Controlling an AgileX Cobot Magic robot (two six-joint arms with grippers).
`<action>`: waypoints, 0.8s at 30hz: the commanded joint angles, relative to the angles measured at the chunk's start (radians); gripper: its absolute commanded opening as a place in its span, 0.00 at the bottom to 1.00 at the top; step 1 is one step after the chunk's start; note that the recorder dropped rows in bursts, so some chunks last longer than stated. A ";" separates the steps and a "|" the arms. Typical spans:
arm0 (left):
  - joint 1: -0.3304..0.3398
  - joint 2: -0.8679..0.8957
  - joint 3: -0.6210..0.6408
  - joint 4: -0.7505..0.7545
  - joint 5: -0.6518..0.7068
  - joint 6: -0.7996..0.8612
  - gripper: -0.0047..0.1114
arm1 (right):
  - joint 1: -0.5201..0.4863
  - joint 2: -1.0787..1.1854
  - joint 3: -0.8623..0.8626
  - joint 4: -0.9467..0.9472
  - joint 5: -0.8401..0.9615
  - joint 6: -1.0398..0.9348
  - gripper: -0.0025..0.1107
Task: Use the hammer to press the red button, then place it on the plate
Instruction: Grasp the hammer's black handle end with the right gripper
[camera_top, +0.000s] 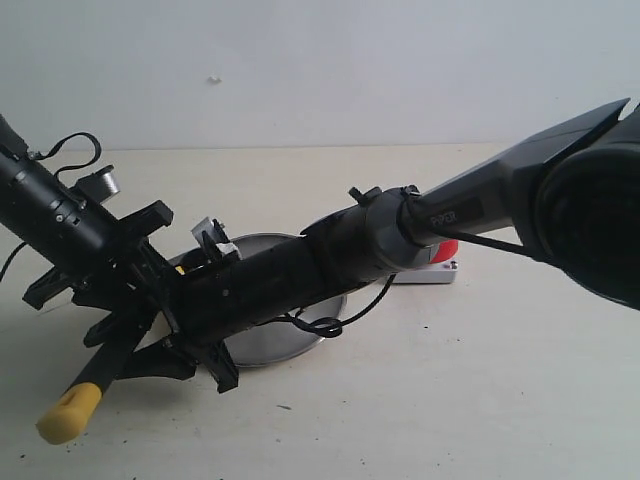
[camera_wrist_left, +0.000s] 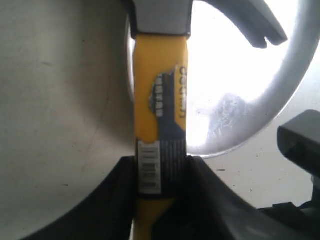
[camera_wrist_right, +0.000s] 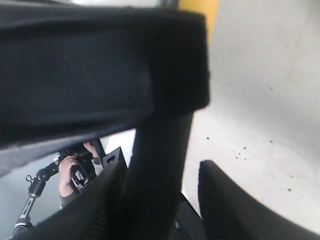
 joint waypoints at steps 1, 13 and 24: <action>0.001 -0.007 -0.006 -0.043 0.015 0.003 0.04 | 0.004 0.005 -0.004 -0.020 0.001 -0.011 0.32; 0.001 -0.007 -0.006 -0.041 0.032 0.011 0.04 | 0.004 0.005 -0.004 -0.022 0.017 -0.058 0.02; 0.001 -0.007 -0.006 -0.039 0.043 0.030 0.06 | 0.004 0.005 -0.004 -0.022 0.032 -0.080 0.02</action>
